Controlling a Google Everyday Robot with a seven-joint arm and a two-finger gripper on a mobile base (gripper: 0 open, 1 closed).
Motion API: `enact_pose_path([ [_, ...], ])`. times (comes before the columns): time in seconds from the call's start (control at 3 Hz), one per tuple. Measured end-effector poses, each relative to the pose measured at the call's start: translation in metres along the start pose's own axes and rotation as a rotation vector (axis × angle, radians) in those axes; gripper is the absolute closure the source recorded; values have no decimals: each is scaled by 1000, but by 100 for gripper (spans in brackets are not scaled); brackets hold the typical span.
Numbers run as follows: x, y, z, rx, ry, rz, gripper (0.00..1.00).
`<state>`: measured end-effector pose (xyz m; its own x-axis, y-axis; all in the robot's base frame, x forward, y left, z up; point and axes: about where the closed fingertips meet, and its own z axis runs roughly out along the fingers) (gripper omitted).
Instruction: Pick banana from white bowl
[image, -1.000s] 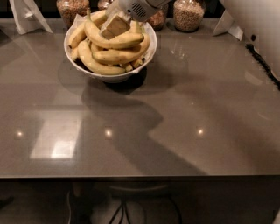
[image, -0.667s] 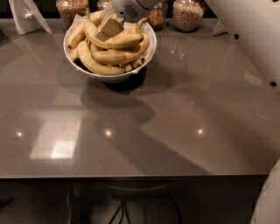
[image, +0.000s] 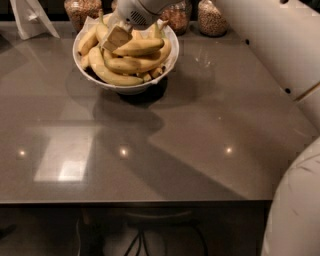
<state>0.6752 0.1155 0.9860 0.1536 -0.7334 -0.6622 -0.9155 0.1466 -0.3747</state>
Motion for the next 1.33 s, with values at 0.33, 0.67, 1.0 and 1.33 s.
enact_pose_path([
  [0.33,7,-2,11,-3,29,12,49],
  [0.67,16,-4,17,-2,54,28,50],
  [1.0,22,-6,20,1,70,39,51],
  [1.33,31,-7,21,8,95,49,52],
])
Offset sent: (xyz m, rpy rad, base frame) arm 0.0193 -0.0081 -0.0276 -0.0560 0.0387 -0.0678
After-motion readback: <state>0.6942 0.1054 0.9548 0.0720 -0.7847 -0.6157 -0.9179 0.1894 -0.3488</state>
